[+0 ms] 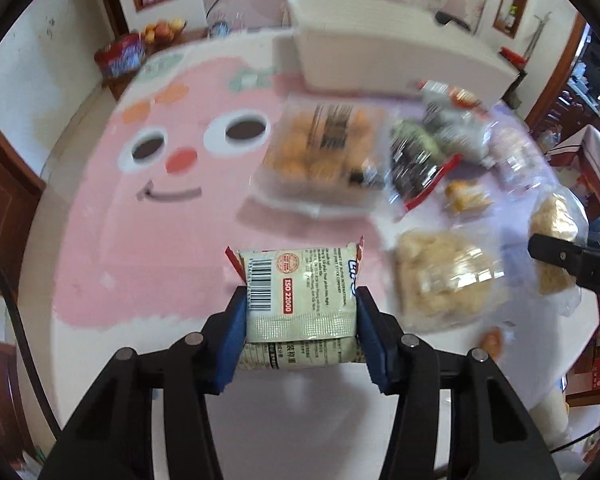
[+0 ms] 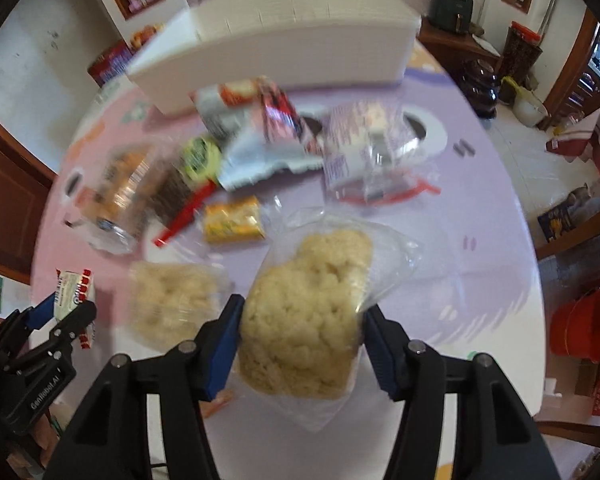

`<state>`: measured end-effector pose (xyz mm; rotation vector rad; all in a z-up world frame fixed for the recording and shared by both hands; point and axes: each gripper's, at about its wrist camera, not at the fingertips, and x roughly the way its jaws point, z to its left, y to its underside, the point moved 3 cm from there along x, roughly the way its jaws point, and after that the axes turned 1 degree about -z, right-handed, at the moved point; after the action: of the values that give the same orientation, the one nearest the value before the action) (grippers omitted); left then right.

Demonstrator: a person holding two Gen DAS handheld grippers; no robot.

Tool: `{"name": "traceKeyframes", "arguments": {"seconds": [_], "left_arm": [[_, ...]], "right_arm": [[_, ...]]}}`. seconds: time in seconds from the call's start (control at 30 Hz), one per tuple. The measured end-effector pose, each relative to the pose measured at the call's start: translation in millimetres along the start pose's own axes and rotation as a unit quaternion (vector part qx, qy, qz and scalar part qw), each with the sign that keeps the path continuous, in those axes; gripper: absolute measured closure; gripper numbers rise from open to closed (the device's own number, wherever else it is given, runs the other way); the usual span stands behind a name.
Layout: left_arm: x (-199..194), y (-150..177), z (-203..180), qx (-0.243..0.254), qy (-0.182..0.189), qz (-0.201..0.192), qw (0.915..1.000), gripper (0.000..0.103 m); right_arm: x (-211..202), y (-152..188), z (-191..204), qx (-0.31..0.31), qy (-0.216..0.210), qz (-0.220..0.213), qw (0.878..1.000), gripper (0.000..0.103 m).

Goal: Organize snacks
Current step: 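Carry the biscuit pack and rice bag over the white box and open both tools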

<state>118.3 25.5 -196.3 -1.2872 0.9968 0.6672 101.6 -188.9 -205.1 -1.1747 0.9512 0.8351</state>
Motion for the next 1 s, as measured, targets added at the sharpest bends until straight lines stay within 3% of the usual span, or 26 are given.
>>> {"name": "traceKeyframes", "arguments": {"seconds": [0.3,0.53,0.8,1.0], "left_arm": [[-89,-73,-16,0.017,-0.012,-0.091,0.9956,0.053],[-106,-149,-22,0.016,-0.024,-0.117,0.9927,0.053],[-109,-245,-32,0.020,-0.050,-0.164,0.9849,0.052],[-68,-295,-38,0.018,-0.059,-0.168,0.9838,0.052]], "right_arm": [[-91,-66,12,-0.030,-0.029,-0.122,0.992,0.045],[-141,-131,21,-0.063,-0.030,-0.190,0.979,0.045],[-150,-217,15,-0.058,-0.009,-0.230,0.971,0.045],[-118,-271,12,-0.051,-0.007,-0.219,0.974,0.045]]}}
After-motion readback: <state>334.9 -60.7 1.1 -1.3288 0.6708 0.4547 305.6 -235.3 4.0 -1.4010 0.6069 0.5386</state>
